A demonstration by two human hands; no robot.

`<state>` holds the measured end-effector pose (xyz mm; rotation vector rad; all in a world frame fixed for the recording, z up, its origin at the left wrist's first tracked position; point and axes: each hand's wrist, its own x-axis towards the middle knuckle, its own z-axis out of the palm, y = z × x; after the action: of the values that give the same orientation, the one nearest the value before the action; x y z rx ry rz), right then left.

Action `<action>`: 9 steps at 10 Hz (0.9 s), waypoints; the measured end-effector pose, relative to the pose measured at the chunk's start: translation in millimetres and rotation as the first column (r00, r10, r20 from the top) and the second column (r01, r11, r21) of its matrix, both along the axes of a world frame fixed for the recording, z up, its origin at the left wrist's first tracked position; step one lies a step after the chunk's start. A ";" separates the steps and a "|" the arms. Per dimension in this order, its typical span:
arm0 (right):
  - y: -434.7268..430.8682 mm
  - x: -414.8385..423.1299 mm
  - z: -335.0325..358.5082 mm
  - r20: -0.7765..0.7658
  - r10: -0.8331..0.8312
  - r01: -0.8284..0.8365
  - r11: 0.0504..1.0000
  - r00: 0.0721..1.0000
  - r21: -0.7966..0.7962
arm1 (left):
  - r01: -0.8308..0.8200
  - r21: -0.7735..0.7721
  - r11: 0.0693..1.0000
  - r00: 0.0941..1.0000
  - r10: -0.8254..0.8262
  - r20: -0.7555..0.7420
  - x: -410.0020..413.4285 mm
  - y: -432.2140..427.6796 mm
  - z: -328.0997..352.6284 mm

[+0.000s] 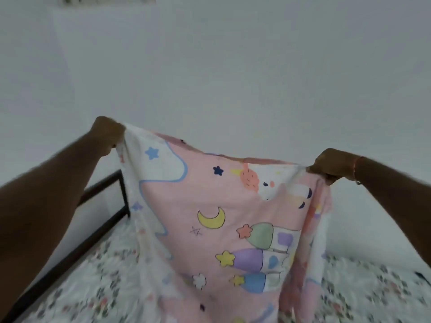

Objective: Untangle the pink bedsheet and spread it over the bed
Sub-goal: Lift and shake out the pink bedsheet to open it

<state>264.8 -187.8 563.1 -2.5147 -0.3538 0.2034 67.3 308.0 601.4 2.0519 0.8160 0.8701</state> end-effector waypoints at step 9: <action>-27.4 -38.9 -151.8 -0.027 -0.160 0.161 0.987 0.987 0.004 | -0.177 -0.090 0.980 0.984 0.178 0.001 -45.0 -28.8 -224.6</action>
<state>225.9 -215.3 411.4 -2.5174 -0.1399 0.1712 22.3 279.2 376.8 1.9173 1.0270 0.9210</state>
